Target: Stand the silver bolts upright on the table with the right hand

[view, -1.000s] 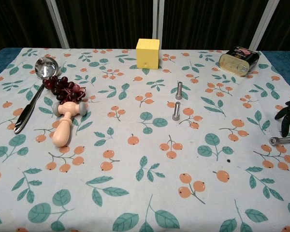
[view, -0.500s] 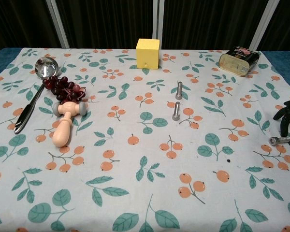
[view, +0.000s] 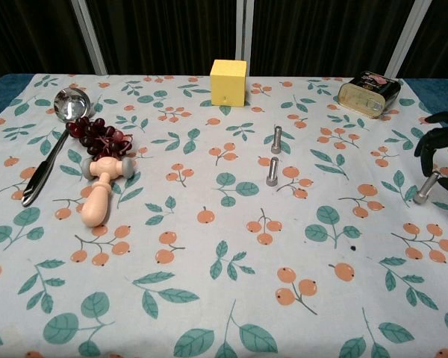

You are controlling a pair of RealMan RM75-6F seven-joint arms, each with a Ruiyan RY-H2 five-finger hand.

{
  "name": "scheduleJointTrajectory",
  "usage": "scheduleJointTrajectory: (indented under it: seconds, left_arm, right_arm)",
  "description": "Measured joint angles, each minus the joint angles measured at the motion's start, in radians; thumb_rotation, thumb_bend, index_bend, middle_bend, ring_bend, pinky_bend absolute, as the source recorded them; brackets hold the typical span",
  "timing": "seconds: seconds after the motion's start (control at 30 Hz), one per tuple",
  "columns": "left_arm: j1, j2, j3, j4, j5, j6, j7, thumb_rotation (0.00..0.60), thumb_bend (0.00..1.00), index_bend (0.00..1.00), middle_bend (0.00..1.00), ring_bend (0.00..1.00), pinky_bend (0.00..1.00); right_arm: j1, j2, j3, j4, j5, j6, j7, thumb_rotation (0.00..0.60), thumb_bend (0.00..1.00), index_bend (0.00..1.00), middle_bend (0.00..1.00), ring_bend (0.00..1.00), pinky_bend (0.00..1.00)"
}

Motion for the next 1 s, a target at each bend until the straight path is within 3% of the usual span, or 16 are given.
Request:
scheduleJointTrajectory:
  seconds: [0.37,0.6,1.0]
  left_arm:
    - [0.012,0.002,0.005,0.0,-0.005,0.006,-0.008,0.6,0.0,0.19,0.1,0.01,0.0]
    - [0.01,0.003,0.004,-0.004,-0.005,0.0,-0.004,0.6,0.0,0.18,0.1,0.01,0.0]
    - [0.007,0.004,0.003,-0.004,-0.006,-0.007,-0.003,0.6,0.0,0.18,0.1,0.01,0.0]
  right_arm:
    - [0.167,0.049,0.087,-0.073,0.078,-0.193,-0.229,0.6,0.47,0.61,0.29,0.0,0.0]
    - [0.206,-0.01,0.095,-0.016,0.102,-0.228,-0.253,0.6,0.47,0.61,0.29,0.0,0.0]
    - [0.23,-0.095,0.08,0.073,0.081,-0.195,-0.221,0.6,0.47,0.59,0.27,0.0,0.0]
